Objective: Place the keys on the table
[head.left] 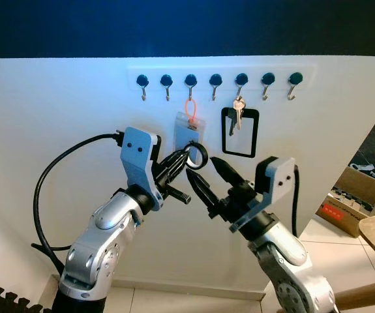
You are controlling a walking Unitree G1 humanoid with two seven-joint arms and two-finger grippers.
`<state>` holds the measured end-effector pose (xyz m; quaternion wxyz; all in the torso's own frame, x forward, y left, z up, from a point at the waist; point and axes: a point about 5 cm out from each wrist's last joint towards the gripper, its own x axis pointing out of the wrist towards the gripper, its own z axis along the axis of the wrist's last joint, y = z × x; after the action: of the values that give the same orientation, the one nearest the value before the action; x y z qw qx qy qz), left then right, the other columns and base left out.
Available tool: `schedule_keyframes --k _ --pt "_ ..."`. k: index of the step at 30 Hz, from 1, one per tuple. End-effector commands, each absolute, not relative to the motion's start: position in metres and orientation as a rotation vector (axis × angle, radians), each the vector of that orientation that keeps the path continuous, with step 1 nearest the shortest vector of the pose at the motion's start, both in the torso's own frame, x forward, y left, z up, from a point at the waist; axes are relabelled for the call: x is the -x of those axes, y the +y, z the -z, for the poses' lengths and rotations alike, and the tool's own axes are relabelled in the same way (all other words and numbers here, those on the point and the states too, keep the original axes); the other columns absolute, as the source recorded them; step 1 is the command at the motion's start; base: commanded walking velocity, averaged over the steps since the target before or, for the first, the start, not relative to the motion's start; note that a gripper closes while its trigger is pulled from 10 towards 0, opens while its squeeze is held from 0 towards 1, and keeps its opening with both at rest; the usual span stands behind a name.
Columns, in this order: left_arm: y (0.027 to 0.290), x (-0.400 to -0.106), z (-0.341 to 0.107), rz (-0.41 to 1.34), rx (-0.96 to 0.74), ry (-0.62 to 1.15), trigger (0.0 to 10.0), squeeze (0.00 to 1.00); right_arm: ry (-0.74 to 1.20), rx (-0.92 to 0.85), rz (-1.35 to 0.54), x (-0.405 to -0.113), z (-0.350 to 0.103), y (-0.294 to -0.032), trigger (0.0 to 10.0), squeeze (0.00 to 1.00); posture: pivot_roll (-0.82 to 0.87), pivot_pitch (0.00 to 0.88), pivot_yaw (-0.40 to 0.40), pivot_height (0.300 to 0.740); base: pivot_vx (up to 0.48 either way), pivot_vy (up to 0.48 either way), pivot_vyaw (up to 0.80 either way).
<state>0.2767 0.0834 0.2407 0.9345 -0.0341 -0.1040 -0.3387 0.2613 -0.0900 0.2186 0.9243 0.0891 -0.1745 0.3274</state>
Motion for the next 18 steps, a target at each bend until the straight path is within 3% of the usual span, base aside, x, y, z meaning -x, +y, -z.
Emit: schedule_keyframes --k 1,2,3,14,15,18 --pt "0.0823 -0.2739 -0.2407 0.703 0.074 -0.208 10.0 0.00 -0.346 -0.205 -0.705 -0.2626 -0.2171 -0.0830 1.3 0.00 0.03 0.118 0.041 0.740 0.000 0.000 0.00" --pt "0.0825 -0.2739 -0.2411 0.702 0.074 -0.209 10.0 0.00 -0.348 -0.208 -0.710 -0.2631 -0.2175 -0.0819 0.1 0.00 0.03 0.118 0.040 0.740 0.000 0.000 0.00" --pt "0.0827 -0.2740 -0.2414 0.701 0.075 -0.210 10.0 0.00 -0.349 -0.210 -0.714 -0.2634 -0.2177 -0.0813 0.0 0.00 0.03 0.118 0.040 0.740 0.000 0.000 0.00" --pt "0.0833 -0.2745 -0.2401 0.693 0.074 -0.207 10.0 0.00 -0.349 -0.218 -0.709 -0.2644 -0.2179 -0.0822 0.0 0.00 0.03 0.116 0.037 0.740 0.000 0.000 0.00" --pt "0.0830 -0.2745 -0.2405 0.693 0.076 -0.209 10.0 0.00 -0.348 -0.218 -0.704 -0.2645 -0.2178 -0.0824 10.0 0.00 0.03 0.115 0.037 0.740 0.000 0.000 0.00" --pt "0.0825 -0.2747 -0.2417 0.699 0.079 -0.218 10.0 0.00 -0.345 -0.216 -0.698 -0.2642 -0.2173 -0.0821 10.0 0.00 0.03 0.115 0.037 0.740 0.000 0.000 0.00"
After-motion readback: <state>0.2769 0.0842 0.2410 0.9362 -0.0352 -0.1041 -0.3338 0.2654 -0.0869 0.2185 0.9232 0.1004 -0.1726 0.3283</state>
